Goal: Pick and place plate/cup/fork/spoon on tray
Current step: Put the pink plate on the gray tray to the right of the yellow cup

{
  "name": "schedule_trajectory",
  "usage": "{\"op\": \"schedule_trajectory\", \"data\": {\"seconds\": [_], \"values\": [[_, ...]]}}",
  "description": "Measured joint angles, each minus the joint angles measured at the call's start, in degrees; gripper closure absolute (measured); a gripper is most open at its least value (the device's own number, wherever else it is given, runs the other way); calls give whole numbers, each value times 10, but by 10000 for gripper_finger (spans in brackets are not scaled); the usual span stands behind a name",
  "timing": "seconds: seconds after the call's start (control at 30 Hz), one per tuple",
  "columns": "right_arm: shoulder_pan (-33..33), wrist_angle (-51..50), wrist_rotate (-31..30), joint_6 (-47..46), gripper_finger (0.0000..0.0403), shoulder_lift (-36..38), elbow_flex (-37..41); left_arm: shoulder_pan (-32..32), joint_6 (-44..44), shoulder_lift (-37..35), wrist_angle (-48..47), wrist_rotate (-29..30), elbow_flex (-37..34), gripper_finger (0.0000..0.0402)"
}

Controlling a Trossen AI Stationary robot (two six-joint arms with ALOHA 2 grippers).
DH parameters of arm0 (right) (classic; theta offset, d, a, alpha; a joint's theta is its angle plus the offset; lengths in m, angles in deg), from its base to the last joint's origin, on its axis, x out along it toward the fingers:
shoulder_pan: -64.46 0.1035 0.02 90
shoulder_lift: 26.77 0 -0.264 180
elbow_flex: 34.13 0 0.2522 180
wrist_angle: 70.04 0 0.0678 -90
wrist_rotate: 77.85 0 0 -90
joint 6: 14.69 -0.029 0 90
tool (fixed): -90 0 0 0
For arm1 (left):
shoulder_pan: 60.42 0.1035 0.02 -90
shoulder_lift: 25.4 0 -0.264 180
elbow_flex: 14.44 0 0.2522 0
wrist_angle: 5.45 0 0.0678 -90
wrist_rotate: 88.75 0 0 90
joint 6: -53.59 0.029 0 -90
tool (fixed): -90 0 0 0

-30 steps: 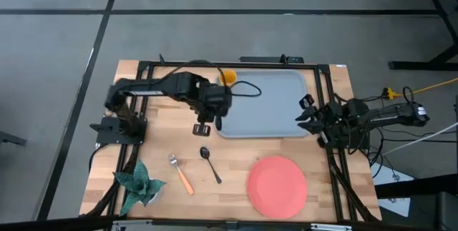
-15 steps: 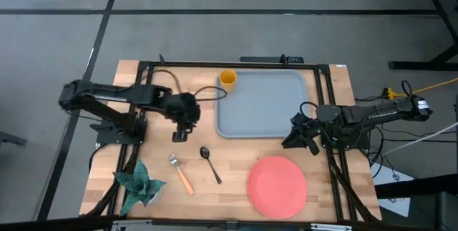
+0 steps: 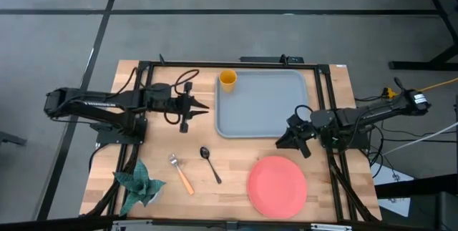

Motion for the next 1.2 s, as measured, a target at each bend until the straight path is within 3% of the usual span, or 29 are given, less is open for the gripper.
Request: {"op": "schedule_trajectory", "data": {"seconds": [0.13,0.27,0.57,0.83,1.03,1.2], "values": [[2,15,1,18,317,-43,0,26,0,4,46,-41,-28,343],[3,-7,1,-33,317,-66,0,49,1,3,89,-66,-34,343],[30,-175,8,-180,317,-73,0,71,0,4,128,-68,-34,343],[57,-210,35,-234,317,-73,0,70,0,4,129,-68,-34,343],[69,-313,-21,-279,317,-73,0,70,-2,4,129,-68,-34,343],[72,-304,-25,-279,317,-73,0,70,-1,4,129,-68,-34,343]]}}
